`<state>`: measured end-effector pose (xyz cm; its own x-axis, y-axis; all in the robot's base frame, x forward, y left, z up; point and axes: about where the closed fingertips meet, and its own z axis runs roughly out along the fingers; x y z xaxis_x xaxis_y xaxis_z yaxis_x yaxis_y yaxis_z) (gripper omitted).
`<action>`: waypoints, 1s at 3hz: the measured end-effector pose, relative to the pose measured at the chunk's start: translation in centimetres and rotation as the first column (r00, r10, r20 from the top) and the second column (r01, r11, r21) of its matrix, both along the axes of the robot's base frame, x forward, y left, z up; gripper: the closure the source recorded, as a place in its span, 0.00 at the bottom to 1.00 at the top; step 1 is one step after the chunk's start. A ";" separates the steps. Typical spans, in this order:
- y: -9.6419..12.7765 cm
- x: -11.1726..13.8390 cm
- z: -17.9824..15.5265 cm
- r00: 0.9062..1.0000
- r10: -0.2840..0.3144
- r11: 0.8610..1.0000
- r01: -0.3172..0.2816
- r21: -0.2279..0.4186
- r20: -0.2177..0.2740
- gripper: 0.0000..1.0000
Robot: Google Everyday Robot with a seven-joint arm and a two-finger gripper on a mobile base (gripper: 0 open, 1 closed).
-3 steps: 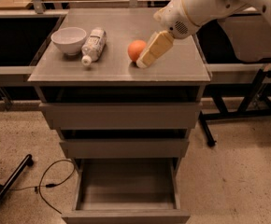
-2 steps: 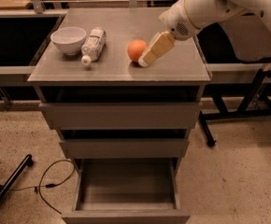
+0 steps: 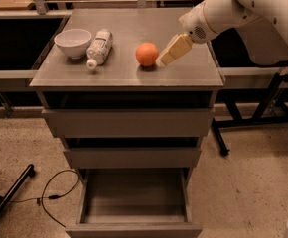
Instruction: Place orange into bottom drawer
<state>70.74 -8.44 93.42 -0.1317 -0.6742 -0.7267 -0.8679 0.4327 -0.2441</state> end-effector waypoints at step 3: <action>-0.7 3.4 -2.9 1.000 -0.009 0.999 0.010 0.042 -0.018 0.00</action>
Offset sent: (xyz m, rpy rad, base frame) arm 0.0430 -0.0211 -0.0274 0.0468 -0.0036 0.0071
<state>74.13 -9.17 90.47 -0.1509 -0.6418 -0.7519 -0.8679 0.4502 -0.2100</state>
